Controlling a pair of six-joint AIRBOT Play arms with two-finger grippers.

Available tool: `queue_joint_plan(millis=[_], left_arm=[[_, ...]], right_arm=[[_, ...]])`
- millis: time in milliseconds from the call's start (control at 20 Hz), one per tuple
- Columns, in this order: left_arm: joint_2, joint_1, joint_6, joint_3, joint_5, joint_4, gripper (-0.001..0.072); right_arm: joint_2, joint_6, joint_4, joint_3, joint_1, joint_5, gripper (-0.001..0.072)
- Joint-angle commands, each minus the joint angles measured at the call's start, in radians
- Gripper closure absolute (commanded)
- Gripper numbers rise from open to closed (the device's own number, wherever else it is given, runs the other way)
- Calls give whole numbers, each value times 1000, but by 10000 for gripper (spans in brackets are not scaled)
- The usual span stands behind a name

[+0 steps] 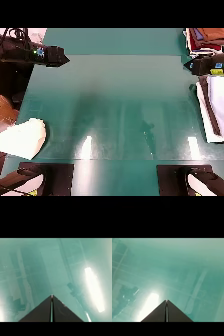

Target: Fold the shirts.

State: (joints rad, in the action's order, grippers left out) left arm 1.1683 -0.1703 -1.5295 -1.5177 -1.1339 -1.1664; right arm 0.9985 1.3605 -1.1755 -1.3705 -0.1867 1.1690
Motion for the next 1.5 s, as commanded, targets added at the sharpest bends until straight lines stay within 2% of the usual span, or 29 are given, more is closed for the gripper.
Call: queue_joint_plan(millis=[0,500,650,800,850,950,1100,1250,1300,1400,1450], left_arm=[[0,0,0,0,0,0,683],[0,0,0,0,5,0,683],[0,0,-19,-3,169,29,683],[-2,0,-14,-3,187,43,683],[-2,4,-6,-4,154,40,683],[-14,21,-7,-4,-9,-19,684],[-133,43,-8,71,-185,-277,684],[-303,90,-29,249,-320,-522,682],[-350,113,-37,324,-354,-578,659],[-410,159,-50,469,-367,-612,45],[-417,180,-66,534,-370,-613,59]], right_arm=[[-1,1,-2,-1,-2,1,695],[-1,1,-2,-1,-2,26,695],[-1,2,-1,-1,-2,35,696],[-1,10,6,-1,-2,34,696],[-1,13,6,-1,-2,34,696],[-1,13,6,-1,-2,35,696],[-2,13,6,-1,-2,46,696],[-1,13,6,-1,-2,42,696],[-1,13,5,-1,-2,37,695],[-1,12,6,-1,-2,29,696],[-1,12,5,-1,-2,30,695]])
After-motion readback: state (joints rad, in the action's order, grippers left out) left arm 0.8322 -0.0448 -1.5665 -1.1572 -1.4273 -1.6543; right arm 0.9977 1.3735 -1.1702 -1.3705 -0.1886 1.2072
